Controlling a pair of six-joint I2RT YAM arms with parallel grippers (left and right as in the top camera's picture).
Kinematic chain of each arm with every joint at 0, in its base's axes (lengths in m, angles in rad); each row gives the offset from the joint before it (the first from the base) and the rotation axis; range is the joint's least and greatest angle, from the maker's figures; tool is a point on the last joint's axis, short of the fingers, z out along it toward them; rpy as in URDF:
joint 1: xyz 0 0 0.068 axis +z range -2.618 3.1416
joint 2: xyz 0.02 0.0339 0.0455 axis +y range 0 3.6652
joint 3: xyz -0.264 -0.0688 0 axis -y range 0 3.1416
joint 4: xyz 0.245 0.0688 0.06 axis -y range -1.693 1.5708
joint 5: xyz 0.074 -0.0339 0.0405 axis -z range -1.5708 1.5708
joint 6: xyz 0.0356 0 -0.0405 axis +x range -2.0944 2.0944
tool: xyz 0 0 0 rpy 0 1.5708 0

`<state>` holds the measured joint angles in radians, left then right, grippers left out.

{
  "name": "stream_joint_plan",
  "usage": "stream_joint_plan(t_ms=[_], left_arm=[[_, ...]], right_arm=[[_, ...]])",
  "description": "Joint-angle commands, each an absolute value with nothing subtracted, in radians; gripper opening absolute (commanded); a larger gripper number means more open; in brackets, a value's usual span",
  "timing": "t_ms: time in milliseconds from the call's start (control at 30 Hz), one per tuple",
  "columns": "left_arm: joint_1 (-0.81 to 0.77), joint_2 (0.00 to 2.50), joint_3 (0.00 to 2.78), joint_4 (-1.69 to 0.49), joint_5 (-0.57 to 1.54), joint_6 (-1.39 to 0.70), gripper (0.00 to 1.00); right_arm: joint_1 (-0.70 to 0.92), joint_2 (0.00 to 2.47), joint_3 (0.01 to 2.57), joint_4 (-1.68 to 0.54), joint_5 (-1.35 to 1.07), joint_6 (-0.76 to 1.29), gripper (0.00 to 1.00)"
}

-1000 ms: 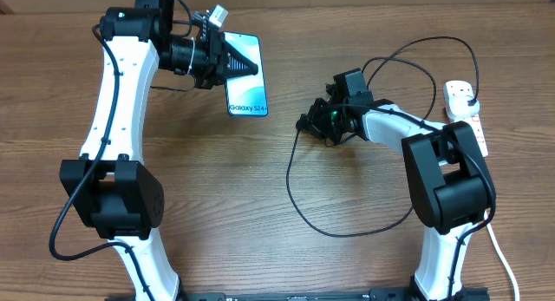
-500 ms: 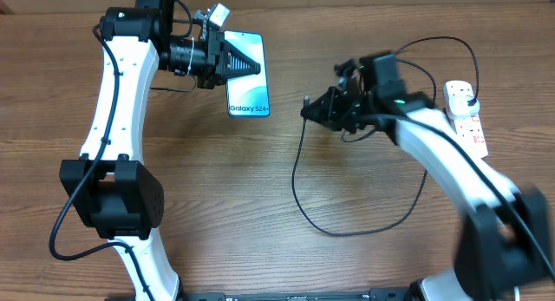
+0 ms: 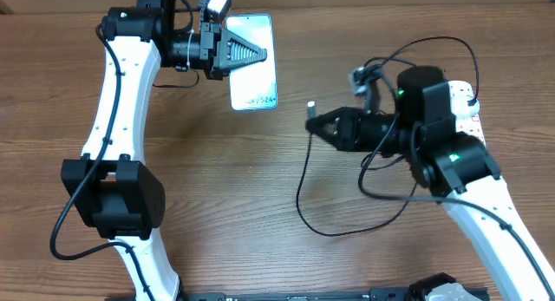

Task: Plug charger to phone and switch on socket
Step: 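Align the plug under the phone port and push it upward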

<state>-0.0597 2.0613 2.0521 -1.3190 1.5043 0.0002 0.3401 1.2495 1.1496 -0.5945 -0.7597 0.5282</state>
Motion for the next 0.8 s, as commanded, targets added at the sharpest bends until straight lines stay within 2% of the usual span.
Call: stream_joint_plan(t_ms=[0, 267, 433, 767], left_arm=[[-0.081, 2.050, 2.070, -1.287, 1.580, -0.042, 0.04], [-0.092, 2.049, 2.070, -1.247, 1.580, -0.094, 0.04], [-0.093, 2.049, 2.070, -1.246, 1.580, -0.166, 0.05], [-0.100, 2.050, 2.070, -1.246, 1.579, -0.168, 0.04]], right_arm=[[0.427, 1.235, 1.133, -0.553, -0.779, 0.553, 0.04], [0.540, 1.237, 1.132, -0.491, -0.693, 0.619, 0.04], [0.561, 1.242, 1.132, -0.451, -0.651, 0.679, 0.04], [0.577, 1.276, 1.132, -0.405, -0.629, 0.707, 0.04]])
